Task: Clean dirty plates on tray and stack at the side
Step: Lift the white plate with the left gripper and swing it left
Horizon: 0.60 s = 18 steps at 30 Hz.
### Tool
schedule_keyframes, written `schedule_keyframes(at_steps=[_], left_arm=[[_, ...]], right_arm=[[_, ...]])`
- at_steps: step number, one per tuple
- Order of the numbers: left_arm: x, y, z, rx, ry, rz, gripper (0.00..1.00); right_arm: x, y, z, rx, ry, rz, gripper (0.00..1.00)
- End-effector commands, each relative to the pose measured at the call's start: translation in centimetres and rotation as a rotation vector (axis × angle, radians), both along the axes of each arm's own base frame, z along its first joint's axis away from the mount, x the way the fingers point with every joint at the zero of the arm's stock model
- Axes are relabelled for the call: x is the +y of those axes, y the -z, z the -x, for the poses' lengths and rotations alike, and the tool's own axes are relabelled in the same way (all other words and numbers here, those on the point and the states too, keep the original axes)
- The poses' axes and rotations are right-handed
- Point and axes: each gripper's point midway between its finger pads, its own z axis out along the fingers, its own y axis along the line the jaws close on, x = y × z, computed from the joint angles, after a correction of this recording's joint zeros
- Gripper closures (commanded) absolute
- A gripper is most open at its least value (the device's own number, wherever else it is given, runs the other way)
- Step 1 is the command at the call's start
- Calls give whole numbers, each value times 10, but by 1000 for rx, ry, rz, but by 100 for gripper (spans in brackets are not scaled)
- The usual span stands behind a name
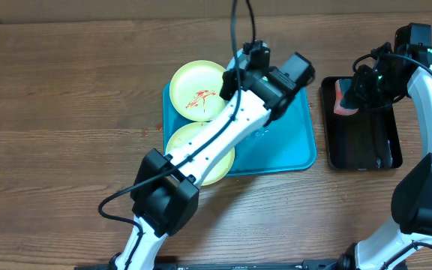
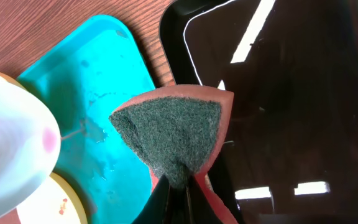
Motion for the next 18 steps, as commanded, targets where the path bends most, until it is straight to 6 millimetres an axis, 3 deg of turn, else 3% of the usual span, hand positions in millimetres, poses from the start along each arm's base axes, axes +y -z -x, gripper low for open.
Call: schedule_keyframes(at_steps=[1, 7, 18], left_arm=[[-7, -6, 4, -62, -9, -35, 96], [-20, -7, 12, -68, 22, -41, 96], [-15, -19, 12, -128, 2, -94, 97]], right_arm=[[-1, -4, 1, -14, -7, 11, 96], [-1, -4, 1, -10, -6, 14, 96], [-1, -4, 2, -5, -6, 13, 96]])
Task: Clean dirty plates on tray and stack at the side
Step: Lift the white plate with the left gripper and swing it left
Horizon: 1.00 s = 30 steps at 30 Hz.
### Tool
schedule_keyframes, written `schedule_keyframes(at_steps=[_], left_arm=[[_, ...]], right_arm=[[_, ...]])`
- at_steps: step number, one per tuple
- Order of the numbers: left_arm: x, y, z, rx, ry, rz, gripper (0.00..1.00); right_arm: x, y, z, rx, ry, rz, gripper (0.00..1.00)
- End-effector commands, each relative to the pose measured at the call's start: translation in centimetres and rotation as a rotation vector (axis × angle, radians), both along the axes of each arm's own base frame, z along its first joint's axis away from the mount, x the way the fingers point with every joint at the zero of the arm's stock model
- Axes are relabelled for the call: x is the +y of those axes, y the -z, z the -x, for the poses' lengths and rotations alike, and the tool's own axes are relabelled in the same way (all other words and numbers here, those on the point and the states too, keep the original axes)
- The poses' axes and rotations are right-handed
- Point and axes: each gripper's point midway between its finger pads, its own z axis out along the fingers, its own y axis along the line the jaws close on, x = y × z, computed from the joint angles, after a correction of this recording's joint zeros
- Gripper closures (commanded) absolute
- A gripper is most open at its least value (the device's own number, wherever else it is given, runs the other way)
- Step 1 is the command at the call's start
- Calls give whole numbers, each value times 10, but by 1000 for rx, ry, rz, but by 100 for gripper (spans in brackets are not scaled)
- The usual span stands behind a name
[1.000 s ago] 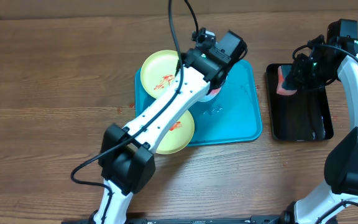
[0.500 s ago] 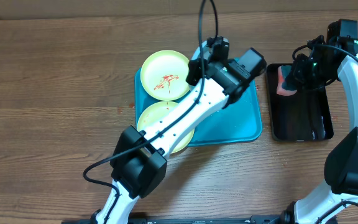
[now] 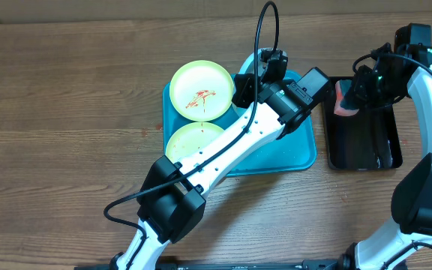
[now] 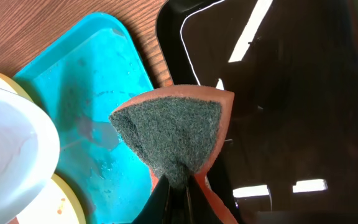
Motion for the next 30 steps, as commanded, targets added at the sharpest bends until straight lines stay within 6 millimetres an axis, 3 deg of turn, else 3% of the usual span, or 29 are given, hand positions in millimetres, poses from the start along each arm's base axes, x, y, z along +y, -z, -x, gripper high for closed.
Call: schedule_keyframes(at_steps=[1, 11, 30], left_arm=[[5, -7, -2, -65, -35, -32, 96], [10, -17, -4, -119, -56, -72, 96], [9, -17, -4, -118, -54, -65, 96]], right_arm=[[0, -4, 1, -12, -7, 7, 96], [0, -4, 2, -8, -8, 6, 96], [0, -4, 3, -5, -7, 6, 96]])
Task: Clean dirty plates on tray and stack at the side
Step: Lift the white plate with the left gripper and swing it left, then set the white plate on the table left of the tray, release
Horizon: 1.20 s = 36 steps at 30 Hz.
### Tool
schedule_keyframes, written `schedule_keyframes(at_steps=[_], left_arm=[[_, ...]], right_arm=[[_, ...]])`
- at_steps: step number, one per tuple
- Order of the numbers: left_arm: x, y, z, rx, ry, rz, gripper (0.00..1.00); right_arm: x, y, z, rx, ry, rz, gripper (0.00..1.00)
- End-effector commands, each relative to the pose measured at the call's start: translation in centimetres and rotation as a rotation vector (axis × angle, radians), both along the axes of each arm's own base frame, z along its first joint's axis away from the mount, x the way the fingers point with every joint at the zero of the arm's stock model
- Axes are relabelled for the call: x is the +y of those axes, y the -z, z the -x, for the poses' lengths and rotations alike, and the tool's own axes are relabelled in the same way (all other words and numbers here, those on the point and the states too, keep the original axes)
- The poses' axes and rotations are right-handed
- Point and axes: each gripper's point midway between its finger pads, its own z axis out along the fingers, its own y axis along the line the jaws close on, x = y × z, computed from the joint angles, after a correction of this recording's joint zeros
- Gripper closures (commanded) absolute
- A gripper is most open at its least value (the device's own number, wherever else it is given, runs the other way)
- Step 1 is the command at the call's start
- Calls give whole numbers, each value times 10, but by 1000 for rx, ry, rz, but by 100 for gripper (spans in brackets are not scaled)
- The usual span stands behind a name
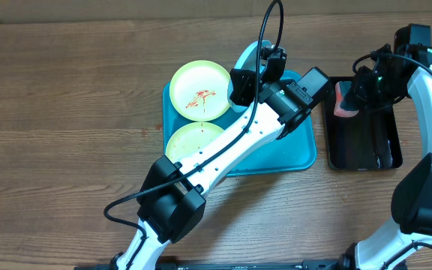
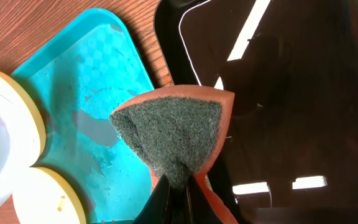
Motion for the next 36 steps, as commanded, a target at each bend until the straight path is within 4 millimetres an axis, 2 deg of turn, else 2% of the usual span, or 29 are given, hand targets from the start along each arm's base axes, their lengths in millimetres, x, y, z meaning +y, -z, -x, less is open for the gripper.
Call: schedule_keyframes(at_steps=[1, 3, 8, 11, 13, 18, 22, 26, 30, 32, 36], left_arm=[[1, -1, -1, -37, -20, -1, 96], [-2, 5, 0, -11, -9, 26, 96], [-25, 57, 8, 293, 76, 308, 96], [-19, 65, 7, 400, 74, 440, 96], [-7, 62, 3, 440, 60, 525, 96], [35, 35, -11, 494, 58, 715, 96], [90, 18, -16, 501, -23, 826, 96], [161, 20, -10, 528, -188, 858, 96], [220, 28, 8, 594, -322, 881, 96], [246, 30, 18, 624, -366, 917, 96], [273, 31, 24, 644, -379, 989, 96]], right_arm=[[0, -5, 0, -18, -8, 8, 96], [0, -5, 0, -18, -8, 8, 96], [0, -5, 0, -15, -8, 8, 96], [0, -4, 1, -14, -8, 7, 96], [0, -4, 1, -14, -8, 7, 96], [0, -4, 1, -14, -8, 7, 96], [0, -4, 1, -14, -8, 7, 96], [0, -4, 1, -14, -8, 7, 96], [0, -4, 1, -14, -8, 7, 96], [0, -4, 0, -15, -8, 8, 96], [0, -5, 0, -18, -8, 8, 96]])
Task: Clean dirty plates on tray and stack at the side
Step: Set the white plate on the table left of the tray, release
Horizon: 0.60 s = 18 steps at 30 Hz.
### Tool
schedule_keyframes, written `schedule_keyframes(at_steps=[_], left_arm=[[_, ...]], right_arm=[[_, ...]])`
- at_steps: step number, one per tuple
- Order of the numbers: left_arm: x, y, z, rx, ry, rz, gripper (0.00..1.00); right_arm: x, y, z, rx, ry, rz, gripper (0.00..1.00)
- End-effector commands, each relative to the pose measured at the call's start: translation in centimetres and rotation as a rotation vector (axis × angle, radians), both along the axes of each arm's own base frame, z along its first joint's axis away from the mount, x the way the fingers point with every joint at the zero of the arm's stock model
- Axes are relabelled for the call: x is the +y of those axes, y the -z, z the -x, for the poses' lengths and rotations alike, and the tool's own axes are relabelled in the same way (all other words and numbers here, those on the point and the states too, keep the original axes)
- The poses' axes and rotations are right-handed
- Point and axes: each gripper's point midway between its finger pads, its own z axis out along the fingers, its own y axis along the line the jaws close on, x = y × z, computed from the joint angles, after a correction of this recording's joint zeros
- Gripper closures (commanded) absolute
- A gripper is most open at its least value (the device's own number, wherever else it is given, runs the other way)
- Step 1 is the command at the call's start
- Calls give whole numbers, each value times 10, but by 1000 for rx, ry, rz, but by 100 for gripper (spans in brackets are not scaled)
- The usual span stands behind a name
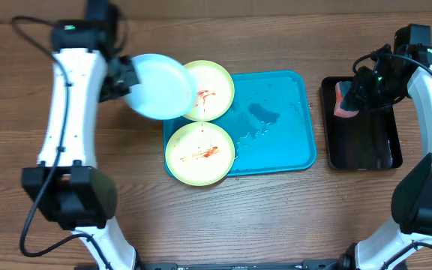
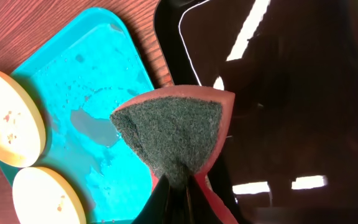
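Note:
Two yellow-green plates smeared red lie at the left of the teal tray (image 1: 276,120): the far plate (image 1: 214,91) and the near plate (image 1: 199,153). My left gripper (image 1: 124,77) is shut on the left rim of a pale blue plate (image 1: 162,86), which is held above the table left of the tray and overlaps the far plate. My right gripper (image 2: 178,182) is shut on a red sponge with a dark green scouring face (image 2: 173,130), held above the black tray (image 1: 362,139). In the right wrist view both dirty plates show at the left, far (image 2: 11,124) and near (image 2: 45,196).
Wet patches shine on the bare teal tray (image 2: 92,81). The black tray (image 2: 291,93) stands to its right, close beside it. Wooden tabletop (image 1: 66,172) spreads to the left of the tray, under my left arm.
My left arm was stretched across to the tray's far right part with the pale blue plate; now it stands at the far left, the plate over the tray's left edge. Right gripper and sponge unchanged.
My left arm first lay across the tray, covering the near plate, with the pale plate by the tray's far edge. It then stood slightly further right for two moments. Now it is off the tray at the left, both dirty plates uncovered. The right gripper held the sponge throughout.

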Motion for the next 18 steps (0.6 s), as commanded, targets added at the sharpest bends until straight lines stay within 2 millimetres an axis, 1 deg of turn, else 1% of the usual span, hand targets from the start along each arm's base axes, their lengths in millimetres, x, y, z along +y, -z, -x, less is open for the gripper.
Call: schedule_keyframes(at_steps=[1, 4, 7, 10, 13, 16, 18], left_arm=[[13, -4, 6, -7, 21, 104, 96], [30, 3, 10, -4, -6, 162, 96], [42, 20, 15, -9, -32, 249, 95], [55, 50, 24, -6, -74, 274, 95], [68, 82, 34, -13, -108, 240, 96], [76, 107, 39, -37, -156, 213, 95], [84, 120, 42, -46, -178, 170, 96]], right_arm=[[0, -5, -1, -19, -8, 8, 96], [0, -5, -1, -19, -8, 8, 96], [0, -5, -1, -19, -9, 8, 96], [0, -5, -1, -20, -9, 9, 96], [0, -5, -1, -19, -9, 9, 96], [0, -5, 0, -17, -9, 8, 96], [0, -4, 1, -13, -9, 7, 96]])
